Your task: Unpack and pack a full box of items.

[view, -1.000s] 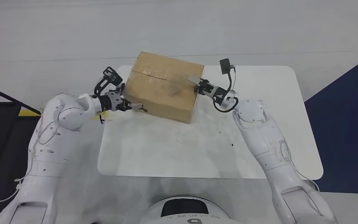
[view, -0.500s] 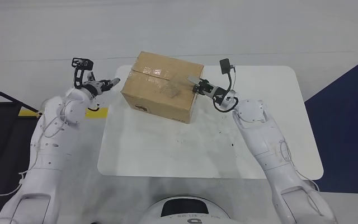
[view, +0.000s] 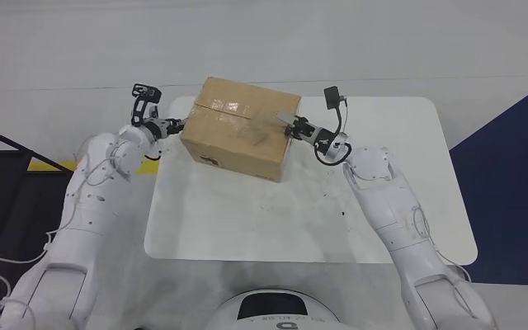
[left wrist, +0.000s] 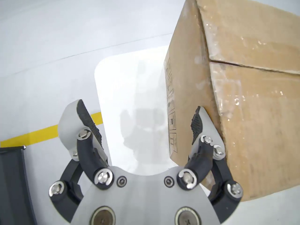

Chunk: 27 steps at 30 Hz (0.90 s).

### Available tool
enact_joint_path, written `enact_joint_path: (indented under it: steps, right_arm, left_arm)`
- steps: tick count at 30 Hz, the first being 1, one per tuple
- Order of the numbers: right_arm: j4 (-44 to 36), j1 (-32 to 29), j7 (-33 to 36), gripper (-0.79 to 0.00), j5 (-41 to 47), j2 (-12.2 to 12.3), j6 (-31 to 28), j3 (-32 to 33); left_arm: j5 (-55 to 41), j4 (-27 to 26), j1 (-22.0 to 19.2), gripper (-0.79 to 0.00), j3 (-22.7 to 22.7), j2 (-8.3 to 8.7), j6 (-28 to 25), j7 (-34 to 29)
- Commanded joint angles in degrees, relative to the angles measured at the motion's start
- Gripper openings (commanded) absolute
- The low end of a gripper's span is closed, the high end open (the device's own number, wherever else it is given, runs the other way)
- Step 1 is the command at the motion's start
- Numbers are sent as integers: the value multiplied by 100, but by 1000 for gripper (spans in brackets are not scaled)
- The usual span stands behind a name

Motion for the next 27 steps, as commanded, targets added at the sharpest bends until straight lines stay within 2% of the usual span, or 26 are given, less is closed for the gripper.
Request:
enact_joint_path:
  steps: [1,9,14,27]
  right_arm:
    - [0,0,0,0,0,0,0,0]
    - [-373,-173,-204,0,-222,29,127,8]
    - [-396,-160,-232,0,-231,29,218,-28]
    - [-293,-33,-229,0,-293,21,385,-166]
  left_arm:
    - [-16,-3,12,0,-16,0,-22,41]
    - [-152,-181,219,0,-43,5,-325,92]
    - [-175,-371,339,0,107,-23,-519,27]
    - [-195,-584,464,0,228,-61,-598,-13]
